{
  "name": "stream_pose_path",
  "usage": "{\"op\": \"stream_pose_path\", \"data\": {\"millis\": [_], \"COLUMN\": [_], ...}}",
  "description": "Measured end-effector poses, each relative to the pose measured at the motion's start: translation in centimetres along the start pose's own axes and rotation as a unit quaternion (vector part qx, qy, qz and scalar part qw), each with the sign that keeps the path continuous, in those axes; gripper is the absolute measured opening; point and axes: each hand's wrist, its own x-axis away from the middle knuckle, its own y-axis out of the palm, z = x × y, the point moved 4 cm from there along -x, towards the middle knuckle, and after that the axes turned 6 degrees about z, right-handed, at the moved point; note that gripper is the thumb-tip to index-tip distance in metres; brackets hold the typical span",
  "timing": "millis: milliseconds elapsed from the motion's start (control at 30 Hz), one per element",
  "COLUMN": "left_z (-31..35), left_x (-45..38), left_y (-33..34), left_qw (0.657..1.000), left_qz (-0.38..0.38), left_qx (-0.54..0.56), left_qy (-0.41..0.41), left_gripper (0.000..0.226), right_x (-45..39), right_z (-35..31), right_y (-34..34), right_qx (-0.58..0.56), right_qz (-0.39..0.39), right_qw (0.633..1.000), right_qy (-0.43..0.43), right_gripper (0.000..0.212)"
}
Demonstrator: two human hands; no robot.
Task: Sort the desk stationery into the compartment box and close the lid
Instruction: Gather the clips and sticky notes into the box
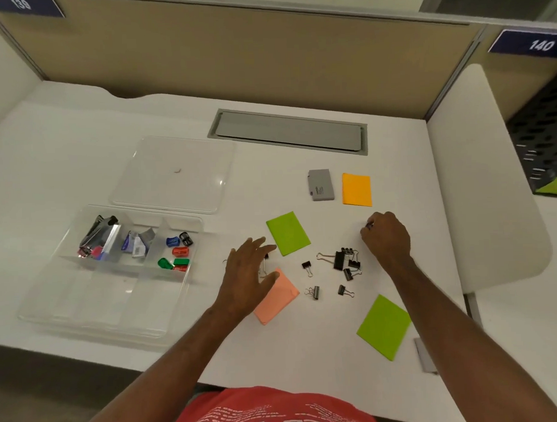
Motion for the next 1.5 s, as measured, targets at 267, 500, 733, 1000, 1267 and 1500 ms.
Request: {"op": "stream_pose_path", "data": {"millis": [267,500,733,1000,1267,1500], "left_z": [6.2,13.5,16.0,14.5,10.1,3.3], "left_x": [-5.6,-11.1,-13.5,-14.1,-12.0,-9.4], "left_y": [3.9,9.9,14.2,14.0,6.1,-3.0], "left_qw": [0.988,0.953,0.897,0.912,0.972,0.987], "left_qz": [-0.088,-0.166,-0.162,-0.145,-0.047,0.006], "left_qx": [-0.041,-0.126,-0.260,-0.237,-0.015,0.025], "left_qy": [0.121,0.219,0.317,0.302,0.228,0.158], "left_gripper": [0.055,0.056,0.034,0.028,0.022,0.018], "right_x": [1.4,4.5,7.5,8.8,9.0,10.1], "right_z": [0.5,2.1,4.2,4.9,-0.1,-9.6], "right_y": [0.4,-1.5,-3.5,-4.7,-4.4,-2.3], "right_qx": [-0.108,-0.219,-0.216,-0.244,-0.318,-0.364], "right_qz": [-0.002,0.046,0.097,0.126,0.169,0.139], "right_qw": [0.993,0.975,0.971,0.961,0.933,0.921], "right_qy": [-0.040,-0.001,0.008,0.015,0.011,-0.025], "right_gripper": [0.032,0.048,0.046,0.041,0.039,0.037]}}
